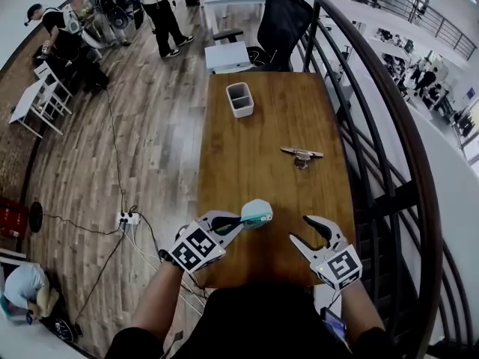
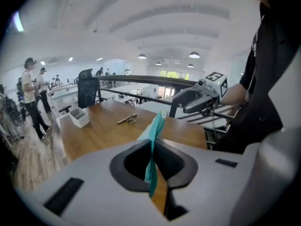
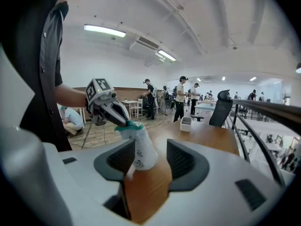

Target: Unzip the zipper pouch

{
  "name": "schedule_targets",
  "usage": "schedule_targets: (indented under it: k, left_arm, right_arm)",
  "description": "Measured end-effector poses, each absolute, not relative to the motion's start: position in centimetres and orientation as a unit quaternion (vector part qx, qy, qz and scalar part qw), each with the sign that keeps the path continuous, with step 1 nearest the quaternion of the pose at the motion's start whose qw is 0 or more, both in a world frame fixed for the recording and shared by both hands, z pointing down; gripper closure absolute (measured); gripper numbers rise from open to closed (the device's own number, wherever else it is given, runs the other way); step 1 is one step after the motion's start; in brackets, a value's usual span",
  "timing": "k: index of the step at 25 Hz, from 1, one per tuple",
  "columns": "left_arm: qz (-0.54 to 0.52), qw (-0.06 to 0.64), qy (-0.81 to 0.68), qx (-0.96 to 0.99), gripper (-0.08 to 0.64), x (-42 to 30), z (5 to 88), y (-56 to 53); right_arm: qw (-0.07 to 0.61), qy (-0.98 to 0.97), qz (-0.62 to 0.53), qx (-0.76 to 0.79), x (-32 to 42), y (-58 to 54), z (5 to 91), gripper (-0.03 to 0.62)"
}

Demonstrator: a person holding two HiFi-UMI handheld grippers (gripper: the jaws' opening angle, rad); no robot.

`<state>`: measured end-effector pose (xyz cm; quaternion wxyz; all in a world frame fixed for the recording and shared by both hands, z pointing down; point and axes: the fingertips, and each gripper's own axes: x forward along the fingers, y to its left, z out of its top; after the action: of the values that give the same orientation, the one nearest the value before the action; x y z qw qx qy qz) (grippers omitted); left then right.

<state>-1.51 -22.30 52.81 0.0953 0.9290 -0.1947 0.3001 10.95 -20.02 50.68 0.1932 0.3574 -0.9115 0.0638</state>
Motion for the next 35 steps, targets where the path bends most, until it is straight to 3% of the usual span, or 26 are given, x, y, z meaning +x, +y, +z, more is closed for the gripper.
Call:
schedule_targets:
  k: [9,13,18,28,35]
  left_arm:
    - [0.294,0.008,-0.1,0.95,0.532,-0.7,48.9,-18.3]
    - [0.281,0.0,-0.078,0.957,0.532,-0.7,47.7,-17.4]
    - [0.284,0.016,-0.049,0.957,0.531,-0.6,47.6,-16.4]
    - [0.277,0.042,-0.045,0.959,0.531,-0.3,47.8,-16.1]
    - [0.258,0.039,-0.057,0.964,0.514,0.3,47.6,-16.8]
  right_arm:
    - [0.23,-0.943,-0.011,0.239,5.7,-16.9,50.1,0.355]
    - [0.261,-0.938,-0.062,0.218,4.4,-16.2,50.2,0.354]
    - [0.24,-0.95,-0.064,0.189,3.5,-15.9,49.3,0.356]
    - [0.232,-0.957,-0.05,0.166,3.4,-14.6,49.4,0.551]
    - [0.212,-0.955,-0.032,0.203,4.3,-15.1,48.7,0.588]
